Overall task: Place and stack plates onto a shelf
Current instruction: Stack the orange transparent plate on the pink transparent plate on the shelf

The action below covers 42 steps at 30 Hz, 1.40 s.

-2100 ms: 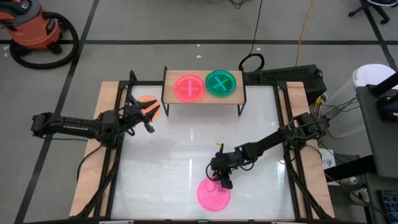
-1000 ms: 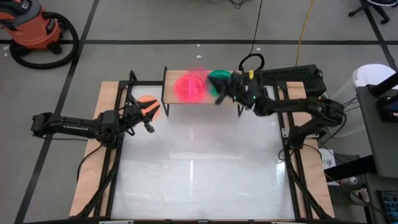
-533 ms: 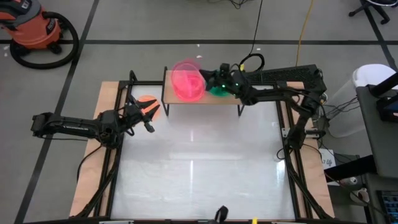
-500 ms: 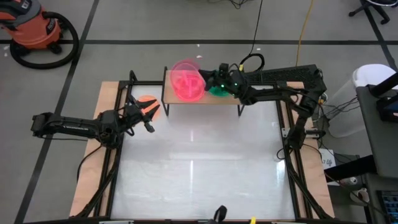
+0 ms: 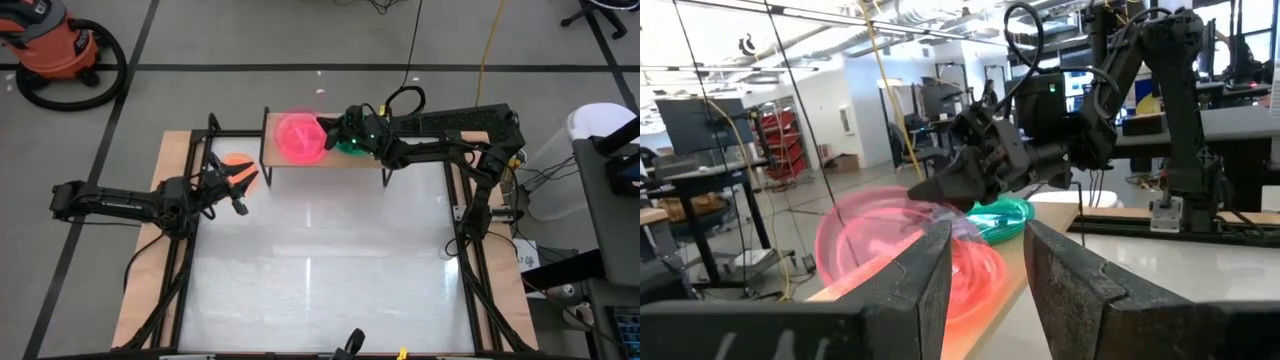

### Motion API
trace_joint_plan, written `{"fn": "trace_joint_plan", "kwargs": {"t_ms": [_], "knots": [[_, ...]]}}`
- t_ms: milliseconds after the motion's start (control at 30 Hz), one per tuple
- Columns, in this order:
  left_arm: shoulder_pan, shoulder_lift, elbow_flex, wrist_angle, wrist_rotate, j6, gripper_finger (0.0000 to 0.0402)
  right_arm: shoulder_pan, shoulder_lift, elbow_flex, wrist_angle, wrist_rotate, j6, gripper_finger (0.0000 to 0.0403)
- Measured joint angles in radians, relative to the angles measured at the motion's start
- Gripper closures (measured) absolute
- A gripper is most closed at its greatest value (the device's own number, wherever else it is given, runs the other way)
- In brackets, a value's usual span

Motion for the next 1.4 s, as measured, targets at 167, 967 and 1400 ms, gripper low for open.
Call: {"fn": "trace_joint_plan", "kwargs": {"t_ms": [167,967,1400], "knots": [[0.0,0.0,0.0,-0.002,0.0,-0.008,0.0268,0.001,0.0,0.0,-0.013,0.0,-0.034,0.0342],[-0.009,0.27,0.375,-1.04,-0.184,-0.31,0.0268,0.293,-0.67,-0.264,-0.29,-0.001,-0.464,0.024],[0.217,0.569,0.387,-1.176,-0.047,-0.272,0.0268,0.544,-0.87,-0.567,-0.296,0.234,-0.578,0.0241]]}}
